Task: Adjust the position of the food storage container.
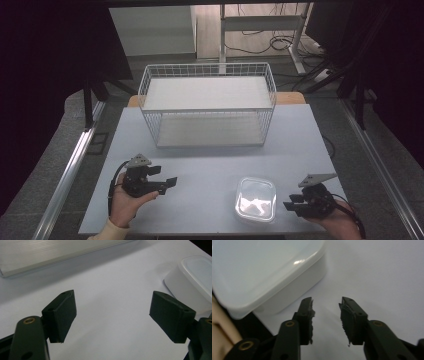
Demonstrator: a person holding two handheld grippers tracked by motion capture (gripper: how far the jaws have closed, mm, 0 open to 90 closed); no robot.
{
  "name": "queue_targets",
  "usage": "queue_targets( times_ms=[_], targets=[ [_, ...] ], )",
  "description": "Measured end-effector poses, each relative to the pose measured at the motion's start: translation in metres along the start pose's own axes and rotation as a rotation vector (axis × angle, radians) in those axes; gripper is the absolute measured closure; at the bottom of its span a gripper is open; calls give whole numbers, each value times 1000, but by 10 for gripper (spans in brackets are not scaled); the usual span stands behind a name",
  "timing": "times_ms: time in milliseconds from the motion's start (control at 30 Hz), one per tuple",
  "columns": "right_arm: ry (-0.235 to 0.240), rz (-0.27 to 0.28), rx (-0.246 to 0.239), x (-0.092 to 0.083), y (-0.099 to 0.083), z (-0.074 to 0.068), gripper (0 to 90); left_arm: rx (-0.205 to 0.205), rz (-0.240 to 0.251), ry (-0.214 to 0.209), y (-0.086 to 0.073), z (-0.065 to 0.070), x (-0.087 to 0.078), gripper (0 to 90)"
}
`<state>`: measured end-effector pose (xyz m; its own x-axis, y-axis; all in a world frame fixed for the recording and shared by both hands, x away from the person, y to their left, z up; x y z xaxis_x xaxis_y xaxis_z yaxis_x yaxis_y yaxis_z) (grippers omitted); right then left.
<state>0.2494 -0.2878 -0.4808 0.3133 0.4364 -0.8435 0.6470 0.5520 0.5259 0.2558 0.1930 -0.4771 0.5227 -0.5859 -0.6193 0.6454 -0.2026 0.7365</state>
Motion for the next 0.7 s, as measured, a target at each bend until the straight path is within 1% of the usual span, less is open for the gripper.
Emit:
queue_targets(
  times_ms=[33,67,100,133,167,200,233,267,300,467,500,533,633,700],
  targets=[
    [17,-39,-32,6,-3,-8,699,2,-2,-2,0,1,0,211],
    [17,-39,-32,6,-3,-8,699,2,-2,-2,0,1,0,212],
    [21,-69,-67,10,-3,-15,782,4,-5,-3,0,2,1,212],
    [21,-69,-67,10,-3,-15,782,4,-5,-3,0,2,1,211],
    [20,-77,-93,13,-1,-21,851,6,-7,-5,1,2,1,212],
    [20,-77,-93,13,-1,-21,851,6,-7,-5,1,2,1,211],
    [25,-86,-118,16,1,-26,890,6,-12,-7,1,2,3,211],
    [25,-86,-118,16,1,-26,890,6,-12,-7,1,2,3,211],
    [29,-92,-131,18,2,-29,893,8,-16,-7,0,2,4,212],
    [34,-95,-141,22,5,-33,895,6,-21,-8,0,2,5,212],
    [22,-99,-147,24,7,-34,894,7,-20,-9,0,3,5,212],
    [22,-99,-147,24,7,-34,894,7,-20,-9,0,3,5,212],
    [23,-84,-136,27,11,-36,894,8,-18,-9,0,3,5,212],
    [26,-76,-141,28,13,-37,895,9,-18,-8,0,3,5,212]
  ],
)
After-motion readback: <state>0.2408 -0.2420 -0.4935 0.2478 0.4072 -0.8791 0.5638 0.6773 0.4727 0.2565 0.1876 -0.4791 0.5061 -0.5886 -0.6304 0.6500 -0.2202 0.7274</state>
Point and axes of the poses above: each handheld gripper's, and its own axes: x roughly forward along the jaws, y roughly out of its top, z roughly to its right, the point moved 1 cm from there along x, roughly forward along the jaws
